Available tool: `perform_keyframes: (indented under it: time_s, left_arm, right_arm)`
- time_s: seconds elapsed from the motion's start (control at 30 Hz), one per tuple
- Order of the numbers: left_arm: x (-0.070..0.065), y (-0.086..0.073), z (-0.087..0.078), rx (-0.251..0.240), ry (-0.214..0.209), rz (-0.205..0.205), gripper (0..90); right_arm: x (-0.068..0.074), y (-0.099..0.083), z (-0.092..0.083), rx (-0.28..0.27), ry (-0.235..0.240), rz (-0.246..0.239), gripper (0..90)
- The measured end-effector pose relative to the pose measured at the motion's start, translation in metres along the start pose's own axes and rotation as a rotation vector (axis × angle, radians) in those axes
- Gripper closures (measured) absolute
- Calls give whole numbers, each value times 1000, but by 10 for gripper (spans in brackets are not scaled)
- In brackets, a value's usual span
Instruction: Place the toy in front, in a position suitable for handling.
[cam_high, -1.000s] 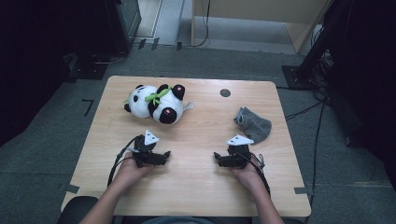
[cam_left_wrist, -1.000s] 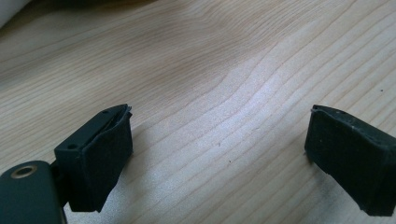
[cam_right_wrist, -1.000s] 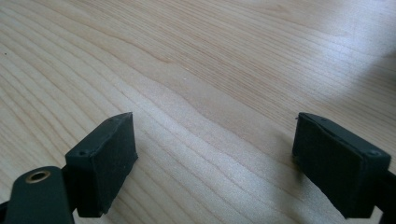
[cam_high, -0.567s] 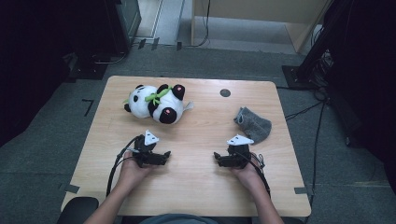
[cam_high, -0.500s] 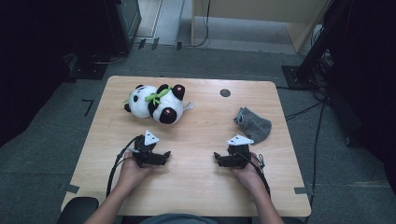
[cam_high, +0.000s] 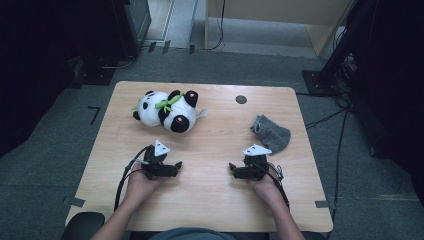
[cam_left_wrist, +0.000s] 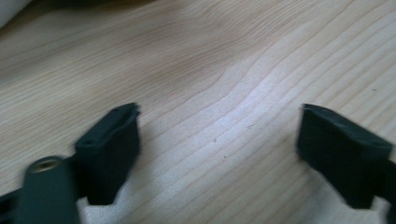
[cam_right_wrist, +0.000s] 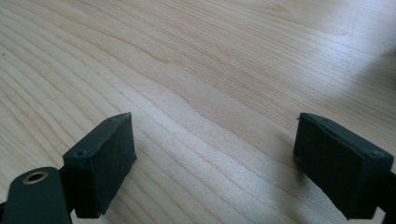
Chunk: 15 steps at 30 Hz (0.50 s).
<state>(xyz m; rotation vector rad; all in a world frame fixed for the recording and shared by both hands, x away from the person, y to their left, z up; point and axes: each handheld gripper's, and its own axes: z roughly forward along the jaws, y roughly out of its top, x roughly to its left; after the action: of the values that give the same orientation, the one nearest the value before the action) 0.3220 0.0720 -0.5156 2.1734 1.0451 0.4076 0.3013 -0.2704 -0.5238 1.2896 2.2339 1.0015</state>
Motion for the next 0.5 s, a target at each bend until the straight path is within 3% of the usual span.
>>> perform_keyframes:
  time_s: [0.17, 0.2, 0.27, 0.5]
  left_arm:
    - [4, 3, -2, 26, -17, -5, 162]
    - [7, 4, -3, 27, -38, -29, 162]
    - [8, 5, -4, 25, -52, -41, 162]
    - [13, 11, -8, 32, -69, -43, 168]
  right_arm:
    - [0, 0, 0, 0, 0, 0, 126]
    - [0, 0, 0, 0, 0, 0, 125]
    - [0, 0, 0, 0, 0, 1, 125]
    - [0, 0, 0, 2, -1, 1, 125]
